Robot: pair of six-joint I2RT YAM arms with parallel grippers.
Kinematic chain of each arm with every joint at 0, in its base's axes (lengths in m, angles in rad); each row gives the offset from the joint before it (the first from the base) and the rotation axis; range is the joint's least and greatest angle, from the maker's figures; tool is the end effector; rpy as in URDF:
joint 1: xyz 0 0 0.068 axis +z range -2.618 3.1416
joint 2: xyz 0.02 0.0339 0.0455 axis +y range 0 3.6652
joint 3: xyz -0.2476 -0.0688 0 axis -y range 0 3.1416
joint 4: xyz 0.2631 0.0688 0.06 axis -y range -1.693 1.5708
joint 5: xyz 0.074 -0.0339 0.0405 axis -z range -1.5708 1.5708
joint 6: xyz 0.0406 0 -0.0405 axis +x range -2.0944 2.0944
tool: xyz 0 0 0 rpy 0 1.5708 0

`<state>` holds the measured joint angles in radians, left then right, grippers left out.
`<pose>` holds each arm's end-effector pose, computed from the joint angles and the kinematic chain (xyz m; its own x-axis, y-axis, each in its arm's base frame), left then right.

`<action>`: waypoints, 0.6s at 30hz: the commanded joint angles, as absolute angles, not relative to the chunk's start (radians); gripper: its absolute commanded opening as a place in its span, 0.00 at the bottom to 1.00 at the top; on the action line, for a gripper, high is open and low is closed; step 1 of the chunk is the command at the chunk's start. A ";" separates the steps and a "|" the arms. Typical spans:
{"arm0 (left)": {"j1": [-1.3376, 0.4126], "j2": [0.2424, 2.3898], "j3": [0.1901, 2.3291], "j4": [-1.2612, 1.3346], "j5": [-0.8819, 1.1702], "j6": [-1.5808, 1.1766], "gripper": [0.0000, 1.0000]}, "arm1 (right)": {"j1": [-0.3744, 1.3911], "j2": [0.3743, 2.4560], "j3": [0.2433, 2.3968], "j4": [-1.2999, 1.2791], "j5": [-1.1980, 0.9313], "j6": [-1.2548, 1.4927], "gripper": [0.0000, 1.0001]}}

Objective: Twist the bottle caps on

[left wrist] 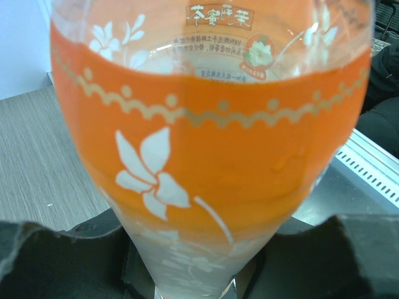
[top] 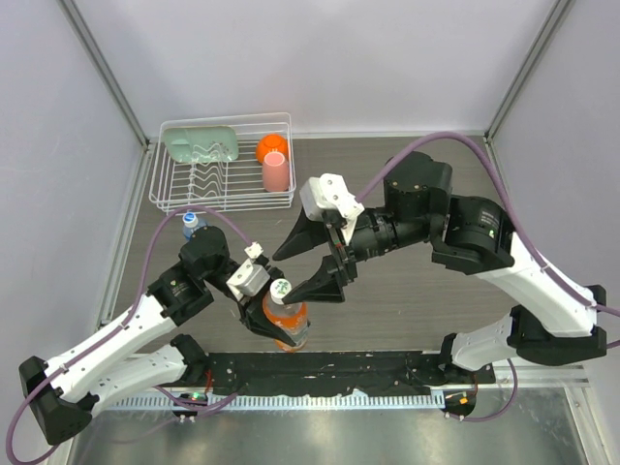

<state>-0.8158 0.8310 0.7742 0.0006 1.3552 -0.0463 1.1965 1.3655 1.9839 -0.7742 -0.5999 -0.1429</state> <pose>0.1094 -0.1741 0.3367 -0.0766 0.0670 -0.9948 0.8215 -0.5612 -0.1010 0.0720 0.2460 0.5406 0.0823 -0.1120 -0.9903 -0.9703 -0.2357 -0.0540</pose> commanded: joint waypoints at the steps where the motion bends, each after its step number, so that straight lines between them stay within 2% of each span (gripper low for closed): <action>1: -0.816 0.818 0.816 0.003 1.378 -0.041 0.25 | 1.187 1.396 1.994 -0.709 -0.666 -0.127 0.66; 6: -0.816 0.821 0.816 0.008 1.370 -0.041 0.25 | 1.187 1.416 1.987 -0.693 -0.695 -0.121 0.61; 10: -0.816 0.819 0.815 0.012 1.361 -0.041 0.24 | 1.183 1.407 1.965 -0.670 -0.709 -0.112 0.50; 18: -0.816 0.815 0.810 0.028 1.338 -0.046 0.23 | 1.170 1.381 1.918 -0.644 -0.712 -0.094 0.38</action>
